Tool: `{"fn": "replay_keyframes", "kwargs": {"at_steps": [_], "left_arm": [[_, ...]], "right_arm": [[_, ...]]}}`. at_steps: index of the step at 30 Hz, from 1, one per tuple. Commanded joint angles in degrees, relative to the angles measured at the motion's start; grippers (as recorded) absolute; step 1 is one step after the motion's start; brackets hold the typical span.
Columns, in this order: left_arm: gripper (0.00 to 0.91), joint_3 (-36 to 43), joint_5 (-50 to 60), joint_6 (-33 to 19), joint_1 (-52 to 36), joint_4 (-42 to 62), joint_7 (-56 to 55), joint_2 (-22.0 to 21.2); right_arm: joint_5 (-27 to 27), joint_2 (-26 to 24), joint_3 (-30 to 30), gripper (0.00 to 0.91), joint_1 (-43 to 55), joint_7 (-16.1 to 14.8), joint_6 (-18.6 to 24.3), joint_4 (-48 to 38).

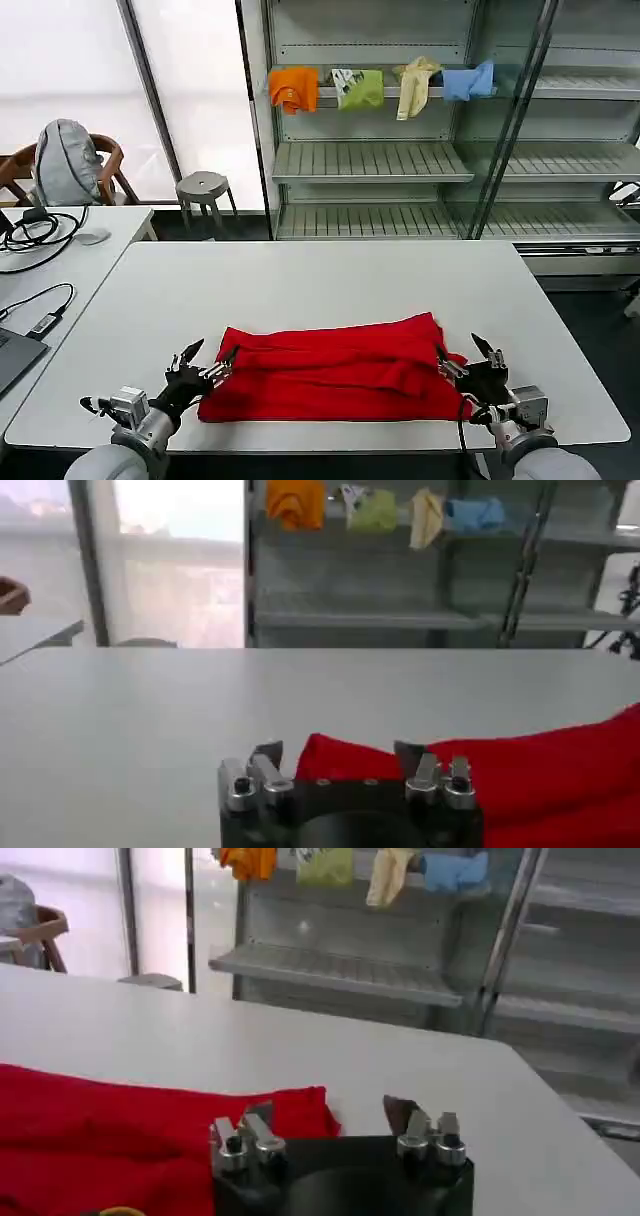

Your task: Fold and organize the clothes.

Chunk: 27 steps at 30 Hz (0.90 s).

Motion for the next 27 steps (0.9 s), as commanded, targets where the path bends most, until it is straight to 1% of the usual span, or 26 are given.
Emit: {"fn": "replay_keyframes", "kwargs": {"at_steps": [1,4,7,17,18,19,20,27], "left_arm": [[0.907,4.2,-1.6,2.0,0.3,-2.5,-12.5,-2.3],[0.907,5.6,-1.0,2.1,0.2,-2.4,-13.1,-2.9],[0.907,7.3,2.3,2.0,0.2,-1.9,-13.9,-3.3],[0.907,10.3,2.2,1.3,-3.6,2.6,-15.9,-5.3],[0.071,10.7,2.3,0.6,-3.7,3.0,-16.3,-5.6],[0.02,10.9,2.5,0.6,-3.7,3.2,-16.8,-5.7],[0.01,11.2,2.5,0.6,-3.6,3.3,-17.2,-5.8],[0.02,11.7,3.0,2.7,-2.7,2.7,-17.8,-5.5]], "right_arm": [[-1.7,1.0,1.4,0.907,-2.3,-0.3,0.2,1.4],[-2.1,1.4,1.3,0.907,-2.6,-0.4,0.3,1.6],[-2.4,1.5,1.4,0.907,-2.8,-0.4,0.5,1.6],[-2.9,2.0,1.5,0.907,-3.7,-0.4,0.9,2.0],[-3.0,2.1,1.6,0.907,-3.8,-0.4,0.9,2.0],[-3.0,2.1,1.6,0.907,-3.9,-0.4,0.9,2.1],[-3.1,2.1,1.6,0.907,-4.1,-0.4,0.9,2.2],[-3.3,2.3,1.4,0.907,-4.6,-0.4,0.9,2.5]]}}
